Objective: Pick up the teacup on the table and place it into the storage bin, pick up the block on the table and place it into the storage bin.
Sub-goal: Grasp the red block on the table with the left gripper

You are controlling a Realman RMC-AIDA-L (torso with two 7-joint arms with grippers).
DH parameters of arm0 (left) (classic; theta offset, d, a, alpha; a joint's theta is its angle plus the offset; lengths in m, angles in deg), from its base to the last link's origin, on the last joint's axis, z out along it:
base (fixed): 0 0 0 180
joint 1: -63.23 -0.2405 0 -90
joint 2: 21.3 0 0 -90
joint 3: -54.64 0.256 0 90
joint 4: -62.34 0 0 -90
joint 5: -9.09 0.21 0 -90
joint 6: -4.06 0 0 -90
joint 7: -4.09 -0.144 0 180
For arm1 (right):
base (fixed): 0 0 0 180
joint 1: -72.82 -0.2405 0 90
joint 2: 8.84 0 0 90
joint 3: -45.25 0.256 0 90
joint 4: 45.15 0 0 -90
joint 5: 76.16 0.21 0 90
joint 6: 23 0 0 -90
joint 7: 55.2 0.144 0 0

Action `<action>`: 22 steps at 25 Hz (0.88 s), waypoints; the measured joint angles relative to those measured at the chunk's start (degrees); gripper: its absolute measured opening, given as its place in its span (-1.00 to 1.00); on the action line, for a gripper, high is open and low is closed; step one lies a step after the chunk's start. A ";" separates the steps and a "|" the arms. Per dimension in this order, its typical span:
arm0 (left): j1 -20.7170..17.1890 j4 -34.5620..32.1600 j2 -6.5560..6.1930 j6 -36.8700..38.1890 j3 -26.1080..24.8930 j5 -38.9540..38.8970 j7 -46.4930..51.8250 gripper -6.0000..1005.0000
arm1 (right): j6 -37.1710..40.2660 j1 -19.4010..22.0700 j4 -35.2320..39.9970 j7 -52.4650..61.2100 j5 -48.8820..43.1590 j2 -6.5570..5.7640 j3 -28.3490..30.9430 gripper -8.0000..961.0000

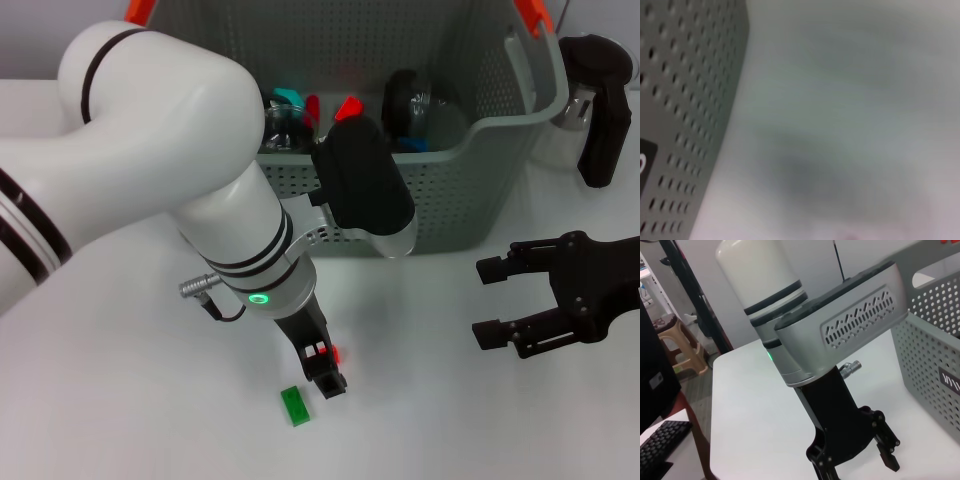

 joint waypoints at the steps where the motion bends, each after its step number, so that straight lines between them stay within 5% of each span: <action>1: 0.04 0.00 0.00 0.17 0.09 0.00 0.12 0.42 | 0.00 -0.03 -0.05 -0.01 0.00 0.02 0.01 0.93; 9: 1.03 2.27 0.00 -0.56 0.54 -0.33 0.77 0.39 | -0.04 -0.07 -0.13 -0.19 0.01 0.11 0.10 0.93; 14: 1.11 2.76 0.00 -1.30 0.33 -0.52 0.83 0.07 | -0.06 -0.07 -0.14 -0.22 0.00 0.26 0.10 0.93; 22: 1.15 2.88 0.14 -1.92 0.76 -0.54 1.28 0.02 | -0.43 -0.05 -0.14 -0.25 0.01 0.36 0.13 0.93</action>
